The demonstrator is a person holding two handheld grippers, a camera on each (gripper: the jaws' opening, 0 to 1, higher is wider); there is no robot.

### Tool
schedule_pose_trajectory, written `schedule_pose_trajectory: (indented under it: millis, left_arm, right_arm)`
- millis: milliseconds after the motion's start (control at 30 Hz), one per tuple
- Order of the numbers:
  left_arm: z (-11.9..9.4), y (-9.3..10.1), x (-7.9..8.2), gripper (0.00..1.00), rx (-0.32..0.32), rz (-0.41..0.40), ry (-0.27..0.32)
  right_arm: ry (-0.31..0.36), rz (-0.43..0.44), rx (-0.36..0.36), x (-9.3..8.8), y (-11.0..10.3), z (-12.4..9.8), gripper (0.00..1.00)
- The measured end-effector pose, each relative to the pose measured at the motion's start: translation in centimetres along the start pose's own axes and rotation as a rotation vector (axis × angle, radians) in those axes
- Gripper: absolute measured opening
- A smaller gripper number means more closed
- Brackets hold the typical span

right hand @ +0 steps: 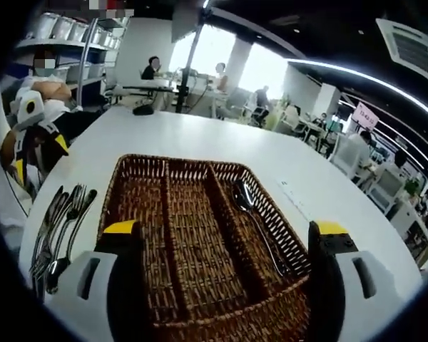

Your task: Arrange the knives, forks, and spoons in their matching storage slots by inserting each utensil handle-first until every utensil is classified and aligned in the correct compartment

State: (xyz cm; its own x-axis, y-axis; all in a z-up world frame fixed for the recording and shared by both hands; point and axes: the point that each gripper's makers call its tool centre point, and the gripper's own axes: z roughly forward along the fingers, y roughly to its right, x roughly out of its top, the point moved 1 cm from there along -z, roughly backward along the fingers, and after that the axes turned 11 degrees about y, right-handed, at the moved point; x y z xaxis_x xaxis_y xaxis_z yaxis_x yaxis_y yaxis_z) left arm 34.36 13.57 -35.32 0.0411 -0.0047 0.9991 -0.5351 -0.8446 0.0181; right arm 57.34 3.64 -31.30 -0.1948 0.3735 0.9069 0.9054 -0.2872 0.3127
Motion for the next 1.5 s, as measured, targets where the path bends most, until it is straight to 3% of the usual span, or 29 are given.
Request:
schedule_pose_trajectory:
  millis: [267,367,867,1100,1500]
  left_arm:
    - [-0.2,0.6,0.1,0.71,-0.005,0.002,0.004]
    - [-0.4,0.9,0.2,0.71,-0.006,0.009,0.006]
    - [-0.4,1.5,0.3,0.70,-0.016,0.010,0.016]
    - [0.2,2.3,1.2,0.70,-0.048,0.047,0.009]
    - [0.9,3.7,1.6,0.70,-0.102,0.074,0.006]
  right_arm:
    - [-0.003,0.015,-0.007,-0.3,-0.9,-1.0,1.00]
    - [-0.013,0.015,-0.012,-0.7,-0.3,-1.2,1.00]
    - [0.017,0.015,-0.044,0.1,-1.5,-3.1,1.00]
    - [-0.023,0.034,-0.085,-0.1,-1.4,-4.4,1.00]
    - [-0.005,0.092,-0.116,-0.4,-1.6,-6.4,1.00]
